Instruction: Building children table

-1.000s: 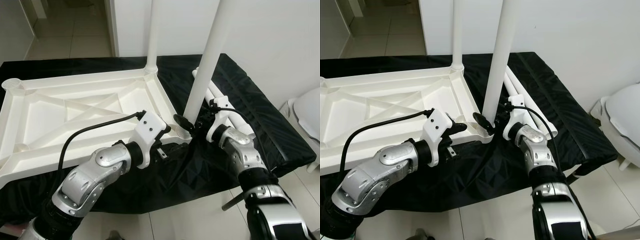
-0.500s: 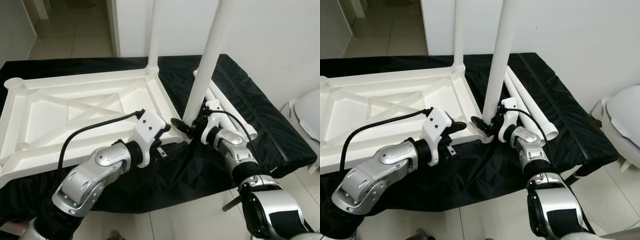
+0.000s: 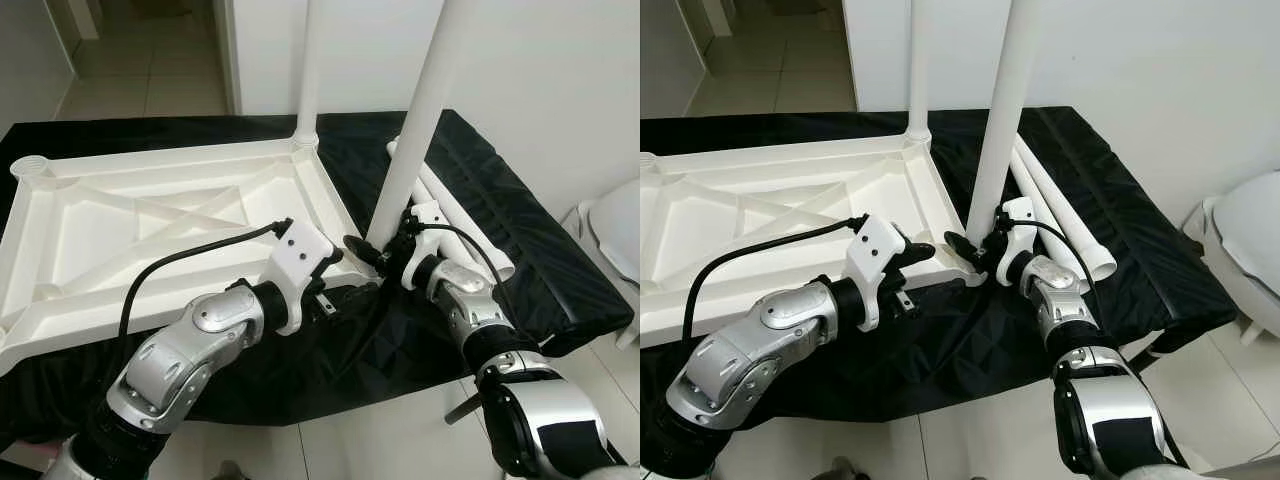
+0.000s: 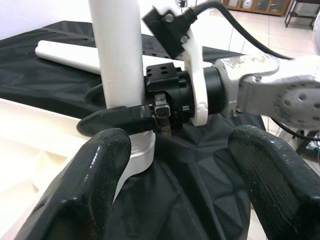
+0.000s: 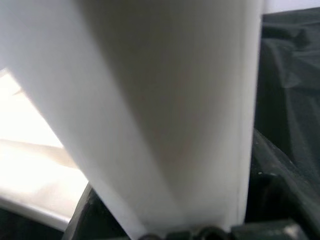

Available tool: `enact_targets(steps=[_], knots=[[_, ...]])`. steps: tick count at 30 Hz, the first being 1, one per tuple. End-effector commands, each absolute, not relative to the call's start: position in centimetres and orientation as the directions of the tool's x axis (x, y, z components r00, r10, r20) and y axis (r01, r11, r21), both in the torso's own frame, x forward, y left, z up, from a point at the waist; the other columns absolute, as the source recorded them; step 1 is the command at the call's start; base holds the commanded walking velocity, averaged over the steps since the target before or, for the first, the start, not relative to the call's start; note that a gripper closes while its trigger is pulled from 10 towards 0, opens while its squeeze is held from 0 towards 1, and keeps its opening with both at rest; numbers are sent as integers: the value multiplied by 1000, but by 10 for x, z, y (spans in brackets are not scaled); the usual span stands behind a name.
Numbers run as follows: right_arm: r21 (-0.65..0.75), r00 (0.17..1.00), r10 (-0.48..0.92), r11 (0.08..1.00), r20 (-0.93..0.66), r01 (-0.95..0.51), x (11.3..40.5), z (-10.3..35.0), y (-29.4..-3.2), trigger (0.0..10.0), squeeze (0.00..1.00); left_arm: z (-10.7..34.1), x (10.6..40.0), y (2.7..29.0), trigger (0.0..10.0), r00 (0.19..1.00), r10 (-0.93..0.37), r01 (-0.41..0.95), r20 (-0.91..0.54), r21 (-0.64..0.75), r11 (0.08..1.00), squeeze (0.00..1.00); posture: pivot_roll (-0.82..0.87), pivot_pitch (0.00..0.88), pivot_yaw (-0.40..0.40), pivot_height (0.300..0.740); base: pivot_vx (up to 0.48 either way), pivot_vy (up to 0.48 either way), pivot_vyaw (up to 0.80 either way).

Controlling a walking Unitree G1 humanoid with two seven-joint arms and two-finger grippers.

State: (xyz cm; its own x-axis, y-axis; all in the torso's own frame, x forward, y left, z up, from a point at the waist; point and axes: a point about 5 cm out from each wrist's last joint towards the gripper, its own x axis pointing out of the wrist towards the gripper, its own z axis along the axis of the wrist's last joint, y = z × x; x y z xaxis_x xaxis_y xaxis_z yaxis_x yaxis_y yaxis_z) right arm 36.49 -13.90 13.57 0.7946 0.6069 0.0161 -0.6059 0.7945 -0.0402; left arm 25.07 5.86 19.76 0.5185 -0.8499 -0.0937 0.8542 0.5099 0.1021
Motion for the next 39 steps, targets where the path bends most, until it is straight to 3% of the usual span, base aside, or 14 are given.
enact_targets(steps=[1,9,11,14,17,23,31,32,33,34,35,39], knots=[[22,822,569,823,-26,-568,358,119,-142,0,0,198,249,56,10000,468,-877,882,-107,114,457,0,-32,34,-19,740,0,0,0],[62,879,477,876,19,-477,345,118,-125,0,0,196,247,53,10000,455,-884,890,-112,107,444,0,-39,33,-22,740,0,0,0],[85,927,376,923,2,-375,340,116,-120,0,0,195,246,52,10000,451,-886,891,-111,105,441,0,-43,30,-24,740,0,0,0],[82,939,344,936,-3,-342,338,116,-119,0,0,195,246,52,10000,450,-886,892,-112,107,440,0,-43,30,-24,740,0,0,0],[78,980,194,978,-31,-191,330,114,-112,0,0,195,247,51,10000,448,-887,893,-113,104,438,0,-47,25,-30,740,0,0,0],[98,997,13,995,-76,-5,322,109,-105,0,0,196,247,50,10000,445,-889,894,-111,106,435,0,-42,14,-35,740,0,0,0],[105,996,45,994,-81,-36,318,113,-98,0,0,195,245,50,10000,444,-889,895,-110,107,434,0,-38,8,-40,740,0,0,0],[102,996,47,994,-72,-39,318,114,-100,980,0,195,245,50,10000,445,-889,894,-111,108,434,0,-38,8,-40,740,0,0,0],[105,995,67,993,-68,-60,318,115,-100,10000,349,195,245,50,10000,445,-888,894,-111,108,435,0,-36,6,-40,740,0,0,0],[105,995,67,993,-68,-60,318,115,-100,10000,349,195,245,50,10000,445,-888,894,-111,108,435,0,-36,6,-40,740,0,0,0],[112,996,78,991,-52,-71,318,117,-103,10000,1000,195,245,50,10000,446,-888,894,-110,108,435,0,-36,4,-41,740,0,0,0],[103,996,92,991,-6,-91,319,124,-111,10000,1000,195,245,50,10000,446,-888,894,-109,108,435,0,-40,2,-41,740,0,0,0]])
